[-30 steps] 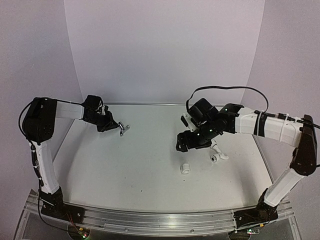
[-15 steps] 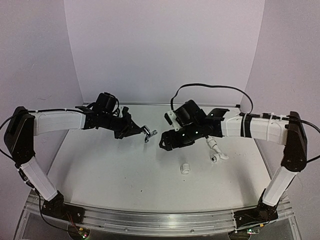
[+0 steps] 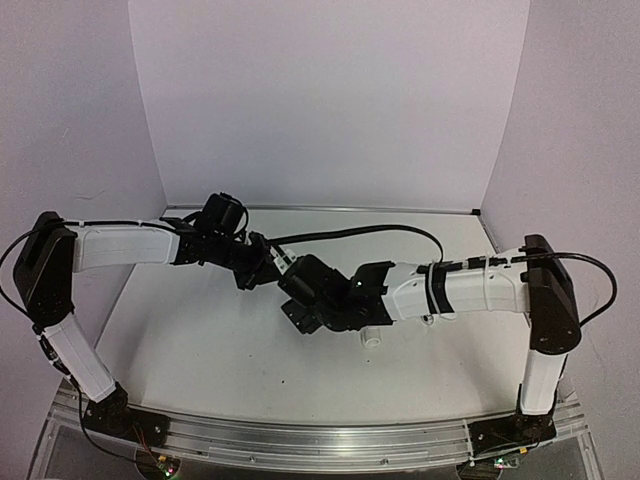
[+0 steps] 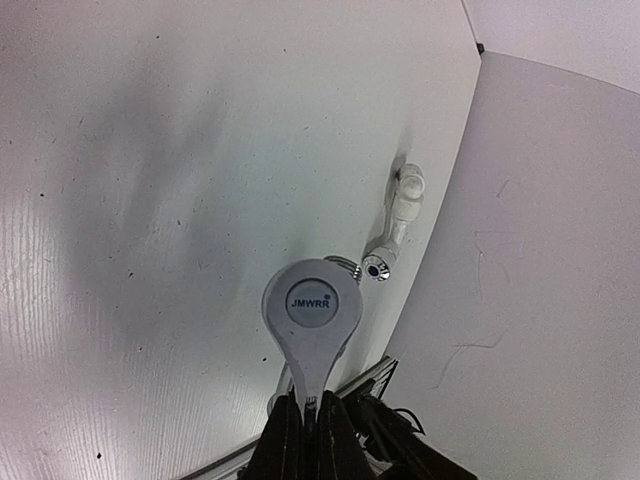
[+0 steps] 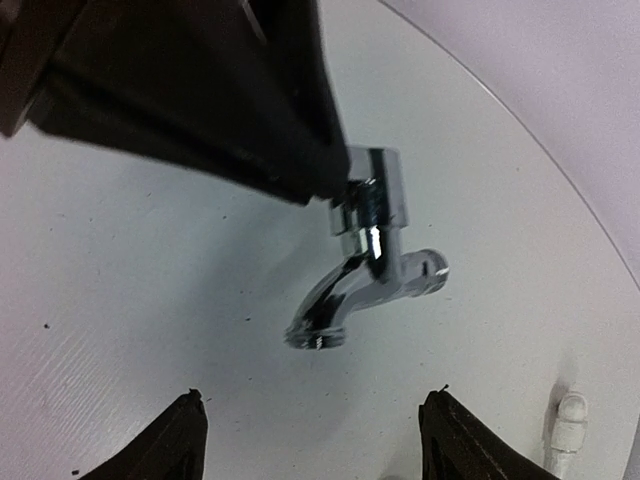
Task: Install the water faucets
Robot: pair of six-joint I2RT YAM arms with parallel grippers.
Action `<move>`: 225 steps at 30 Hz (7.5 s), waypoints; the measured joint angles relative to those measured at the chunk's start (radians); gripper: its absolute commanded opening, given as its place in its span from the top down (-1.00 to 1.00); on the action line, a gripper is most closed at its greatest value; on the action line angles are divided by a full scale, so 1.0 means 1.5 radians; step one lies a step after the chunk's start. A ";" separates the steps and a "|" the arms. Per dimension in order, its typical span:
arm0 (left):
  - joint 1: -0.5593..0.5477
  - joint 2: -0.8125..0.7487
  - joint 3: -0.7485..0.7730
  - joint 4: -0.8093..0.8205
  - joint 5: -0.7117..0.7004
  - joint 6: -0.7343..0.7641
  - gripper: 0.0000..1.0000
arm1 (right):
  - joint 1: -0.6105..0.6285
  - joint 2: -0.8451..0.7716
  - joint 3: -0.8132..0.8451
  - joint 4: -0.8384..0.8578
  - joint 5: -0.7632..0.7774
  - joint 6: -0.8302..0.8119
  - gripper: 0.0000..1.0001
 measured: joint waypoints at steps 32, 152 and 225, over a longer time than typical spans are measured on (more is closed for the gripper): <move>-0.018 -0.119 0.000 -0.004 0.294 0.549 1.00 | -0.251 -0.280 -0.146 0.043 -0.814 0.113 -0.43; -0.104 -0.199 -0.170 0.438 0.230 0.291 0.95 | -0.247 -0.306 -0.307 0.497 -0.940 0.421 1.00; -0.002 -0.284 -0.143 0.066 0.143 0.336 1.00 | -0.213 -0.171 -0.101 -0.157 -0.410 0.108 1.00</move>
